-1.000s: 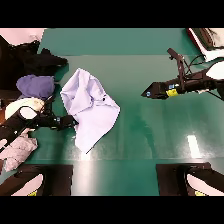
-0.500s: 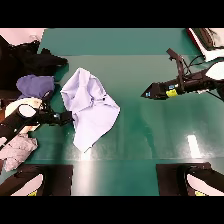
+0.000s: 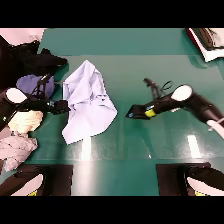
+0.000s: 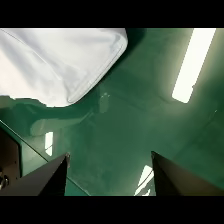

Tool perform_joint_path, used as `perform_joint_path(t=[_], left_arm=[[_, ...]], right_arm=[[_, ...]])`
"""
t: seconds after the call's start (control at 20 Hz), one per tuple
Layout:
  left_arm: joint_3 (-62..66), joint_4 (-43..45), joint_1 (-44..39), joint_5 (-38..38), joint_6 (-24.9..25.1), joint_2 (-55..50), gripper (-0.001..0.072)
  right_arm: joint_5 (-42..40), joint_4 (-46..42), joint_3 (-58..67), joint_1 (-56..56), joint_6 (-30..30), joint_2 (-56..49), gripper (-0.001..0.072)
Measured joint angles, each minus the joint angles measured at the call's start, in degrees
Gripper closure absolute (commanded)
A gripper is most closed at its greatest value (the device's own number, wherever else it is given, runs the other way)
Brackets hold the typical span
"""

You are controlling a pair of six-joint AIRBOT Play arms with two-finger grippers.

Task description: Fold the shirts.

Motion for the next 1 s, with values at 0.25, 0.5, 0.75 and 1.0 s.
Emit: perform_joint_path(t=[0.25, 0.5, 0.75, 1.0], left_arm=[[0.9, 0.7, 0.0, -2.9, 0.5, 0.0, 0.0685], [1.1, 0.9, 0.0, -4.1, 0.6, 0.0, 0.0685], [1.1, 0.9, 0.0, -4.9, 0.7, 0.0, 0.0685], [2.2, 1.1, 0.0, -6.2, 0.8, 0.1, 0.0685]], right_arm=[[-10.0, 6.7, -1.3, 9.0, 0.6, -7.9, 0.0141], [-16.0, 10.6, 2.0, 15.0, 0.9, -13.2, 0.0162], [-18.4, 10.8, 6.9, 18.6, 2.1, -18.4, 0.0607], [-18.5, 8.0, 10.8, 19.6, 2.0, -19.3, 0.0696]])
